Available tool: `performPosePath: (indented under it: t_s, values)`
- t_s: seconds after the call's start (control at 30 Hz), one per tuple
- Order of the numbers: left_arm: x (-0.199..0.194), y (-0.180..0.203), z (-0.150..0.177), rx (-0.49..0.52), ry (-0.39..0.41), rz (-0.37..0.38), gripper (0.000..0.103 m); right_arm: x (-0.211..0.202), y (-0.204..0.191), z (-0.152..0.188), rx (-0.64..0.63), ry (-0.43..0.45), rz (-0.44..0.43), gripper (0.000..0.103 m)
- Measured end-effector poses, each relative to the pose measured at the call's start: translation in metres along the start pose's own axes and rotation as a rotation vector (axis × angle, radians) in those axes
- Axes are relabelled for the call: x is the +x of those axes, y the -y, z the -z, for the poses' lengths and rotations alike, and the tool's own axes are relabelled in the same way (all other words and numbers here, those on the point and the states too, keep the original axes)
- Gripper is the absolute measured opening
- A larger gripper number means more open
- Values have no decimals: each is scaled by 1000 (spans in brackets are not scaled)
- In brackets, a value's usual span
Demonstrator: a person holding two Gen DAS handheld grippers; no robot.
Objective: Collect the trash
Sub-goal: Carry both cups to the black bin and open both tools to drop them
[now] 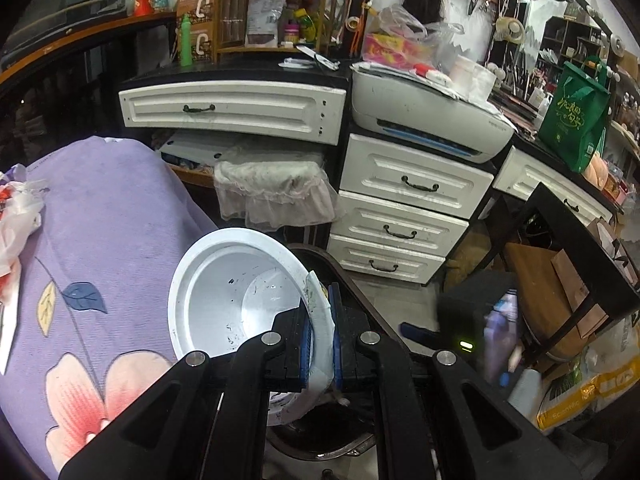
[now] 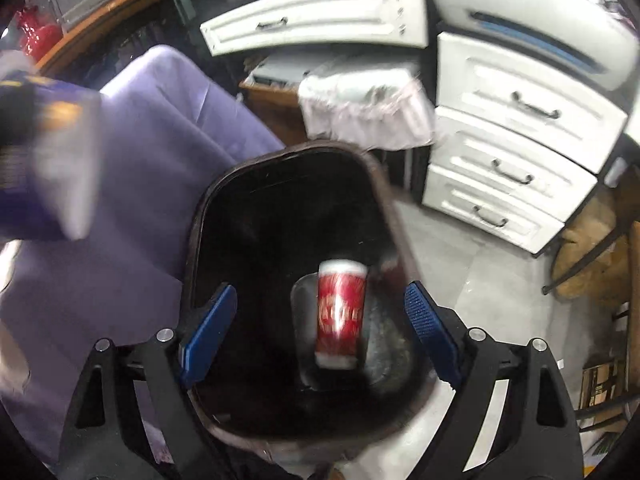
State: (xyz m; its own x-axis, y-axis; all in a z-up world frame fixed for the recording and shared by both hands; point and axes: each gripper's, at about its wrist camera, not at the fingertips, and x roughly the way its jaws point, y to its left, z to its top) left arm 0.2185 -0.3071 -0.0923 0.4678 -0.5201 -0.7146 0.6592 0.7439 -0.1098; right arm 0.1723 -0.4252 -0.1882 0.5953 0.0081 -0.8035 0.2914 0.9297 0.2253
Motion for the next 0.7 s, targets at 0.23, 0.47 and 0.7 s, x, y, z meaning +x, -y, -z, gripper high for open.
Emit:
performPosePath:
  t_s: [0.23,0.47,0.7]
  values:
    - [42,17,12,28,-96,16,9,-43,29,28,52,58,75,85]
    - [76,17,24,22,-190,-1,9,-62,59,46,118,80,133,85]
    - [82,17,31,10,-206,-20,67,-69,74,52,140,87,166,85]
